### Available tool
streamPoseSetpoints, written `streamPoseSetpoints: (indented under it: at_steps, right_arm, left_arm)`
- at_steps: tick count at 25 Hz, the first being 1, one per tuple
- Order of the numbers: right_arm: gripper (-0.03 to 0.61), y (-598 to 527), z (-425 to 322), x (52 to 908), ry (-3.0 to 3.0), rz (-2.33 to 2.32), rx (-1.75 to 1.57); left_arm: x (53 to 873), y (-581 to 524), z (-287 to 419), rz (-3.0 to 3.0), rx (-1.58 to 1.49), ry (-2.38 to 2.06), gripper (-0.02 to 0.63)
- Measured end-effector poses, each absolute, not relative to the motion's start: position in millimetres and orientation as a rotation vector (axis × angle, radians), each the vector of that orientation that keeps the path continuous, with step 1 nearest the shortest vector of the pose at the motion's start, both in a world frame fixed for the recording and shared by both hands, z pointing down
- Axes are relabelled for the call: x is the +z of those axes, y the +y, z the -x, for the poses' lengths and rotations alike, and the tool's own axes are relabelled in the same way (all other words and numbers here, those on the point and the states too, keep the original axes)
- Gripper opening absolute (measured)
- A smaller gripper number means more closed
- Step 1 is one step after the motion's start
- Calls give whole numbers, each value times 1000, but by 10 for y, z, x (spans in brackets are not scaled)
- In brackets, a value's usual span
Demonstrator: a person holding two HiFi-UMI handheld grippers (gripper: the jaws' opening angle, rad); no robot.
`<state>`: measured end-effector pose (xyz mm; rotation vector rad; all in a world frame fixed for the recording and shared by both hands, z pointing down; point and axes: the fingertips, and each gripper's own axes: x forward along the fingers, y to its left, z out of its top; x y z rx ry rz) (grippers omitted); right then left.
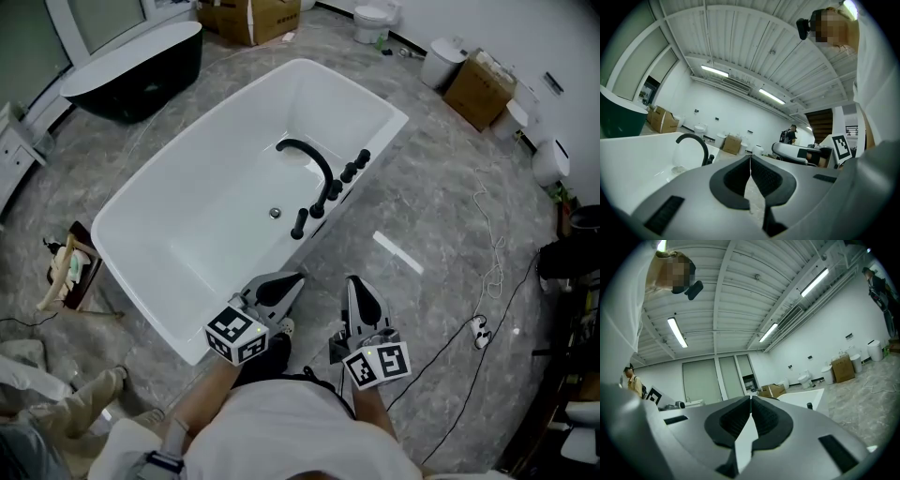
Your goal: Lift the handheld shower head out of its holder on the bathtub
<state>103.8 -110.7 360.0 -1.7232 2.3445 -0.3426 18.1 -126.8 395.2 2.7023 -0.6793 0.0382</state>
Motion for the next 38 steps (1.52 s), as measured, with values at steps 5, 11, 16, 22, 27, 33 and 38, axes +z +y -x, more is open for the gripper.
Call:
streamPoseSetpoints:
  at_steps: [5, 11, 16, 22, 27, 33, 38]
  right_arm:
    - [21, -1444, -987, 3610, 2367, 1685, -343]
    - [181, -1792, -892, 3575, 2394, 1647, -354]
    - [210, -2062, -799, 3559, 2462, 1642, -304]
    - [209, -2353, -704, 3471, 2566, 1524, -279]
    - [209, -2534, -708, 3534, 2650, 1454, -288]
    - [209, -2760, -718, 3702, 2726, 1397, -318]
    - [209, -2913, -735, 3936, 2760, 1381, -374]
  left_arm:
    - [3982, -1579, -171, -2697, 35, -688, 12]
    - [3984, -1901, -181, -2684, -4, -720, 12]
    - [4009, -2158, -182, -2662, -56, -773, 12]
    - [3948, -2412, -216, -2619, -114, -862, 12]
    - [3952, -2583, -243, -2585, -105, -966, 12]
    - [4073, -2742, -237, -2547, -83, -1044, 12]
    - [4246, -2847, -244, -2519, -57, -1076, 12]
